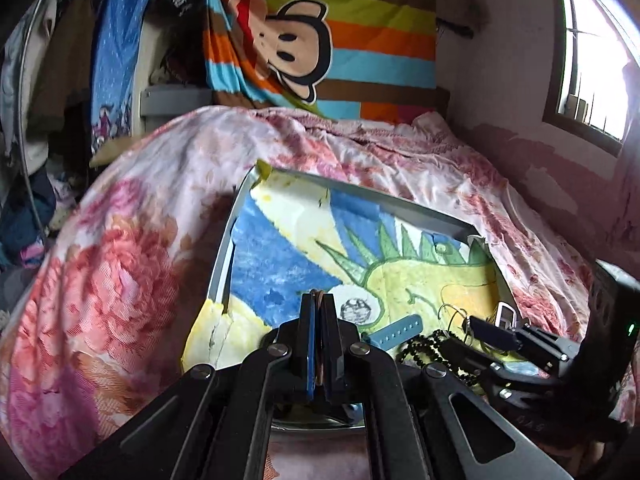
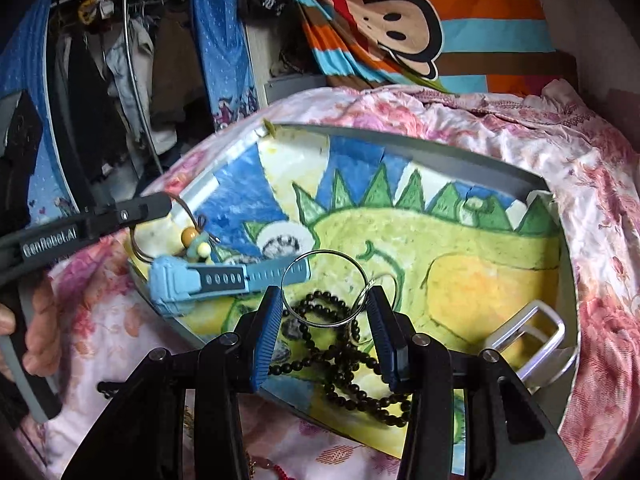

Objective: Organize jewelry
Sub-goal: 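Carry the ring and bangles over the tray and open both tools to drop them, then withdraw both tools and move toward the black hair clip and red string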

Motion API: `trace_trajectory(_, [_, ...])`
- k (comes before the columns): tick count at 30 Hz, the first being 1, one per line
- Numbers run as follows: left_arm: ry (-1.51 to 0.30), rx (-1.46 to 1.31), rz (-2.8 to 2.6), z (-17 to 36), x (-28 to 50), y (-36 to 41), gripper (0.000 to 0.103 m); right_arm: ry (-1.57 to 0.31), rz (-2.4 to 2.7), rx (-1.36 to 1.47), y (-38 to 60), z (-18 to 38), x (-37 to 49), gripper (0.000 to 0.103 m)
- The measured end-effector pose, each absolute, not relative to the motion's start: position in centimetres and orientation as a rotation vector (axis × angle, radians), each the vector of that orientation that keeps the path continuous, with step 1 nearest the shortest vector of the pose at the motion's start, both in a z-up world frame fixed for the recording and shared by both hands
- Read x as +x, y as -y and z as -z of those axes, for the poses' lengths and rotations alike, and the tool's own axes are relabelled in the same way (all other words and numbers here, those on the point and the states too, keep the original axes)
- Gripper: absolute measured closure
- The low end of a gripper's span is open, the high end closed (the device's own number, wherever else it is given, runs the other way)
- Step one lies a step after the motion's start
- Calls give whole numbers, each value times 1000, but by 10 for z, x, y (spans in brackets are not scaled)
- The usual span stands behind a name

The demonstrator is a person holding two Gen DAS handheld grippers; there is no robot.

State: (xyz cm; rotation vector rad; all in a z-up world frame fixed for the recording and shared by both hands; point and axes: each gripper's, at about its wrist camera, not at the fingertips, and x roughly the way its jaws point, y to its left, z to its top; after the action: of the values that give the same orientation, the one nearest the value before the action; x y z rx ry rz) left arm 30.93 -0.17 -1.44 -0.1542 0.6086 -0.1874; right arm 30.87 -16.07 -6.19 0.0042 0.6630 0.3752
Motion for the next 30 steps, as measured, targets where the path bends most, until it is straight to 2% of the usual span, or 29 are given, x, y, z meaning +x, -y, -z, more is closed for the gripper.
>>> trace_trajectory(8, [-674,-136,192,25,313,4,99,-676,-324,-34,158,63,306,63])
trace_trajectory(9, [-685,-128,185,26,315,4,97,-688,-320,-39,158,64,306,63])
trace_trajectory(11, [-708,-121,169,29,316,4,87,-694,-312,-42,158,64,304,59])
trace_trajectory(12, [-719,-129,166,31,315,2,74,-692,-309,-41,159,63,303,56])
trace_trajectory(13, [-721,-143,160,31,315,0,56,-687,-303,-39,161,62,302,49])
trace_trajectory(14, [-723,-166,156,30,313,-3,46,-680,-297,-36,162,60,300,45])
trace_trajectory(15, [-715,-201,166,28,311,-6,31,-673,-292,-33,165,58,297,44])
trace_trajectory(16, [-695,-248,177,25,307,-12,26,-666,-286,-30,167,55,294,44])
trace_trajectory(18, [-681,-289,171,20,303,-16,24,-654,-269,-25,172,50,287,41])
trace_trajectory(20, [-678,-298,163,14,298,-18,21,-633,-259,-9,179,42,279,33])
trace_trajectory(23, [-642,-297,145,3,283,-19,11,-590,-263,23,188,28,263,20])
trace_trajectory(25, [-597,-281,132,-6,268,-16,5,-552,-267,42,194,16,249,15])
trace_trajectory(30, [-508,-210,94,-22,230,-10,3,-460,-263,74,206,-8,212,9])
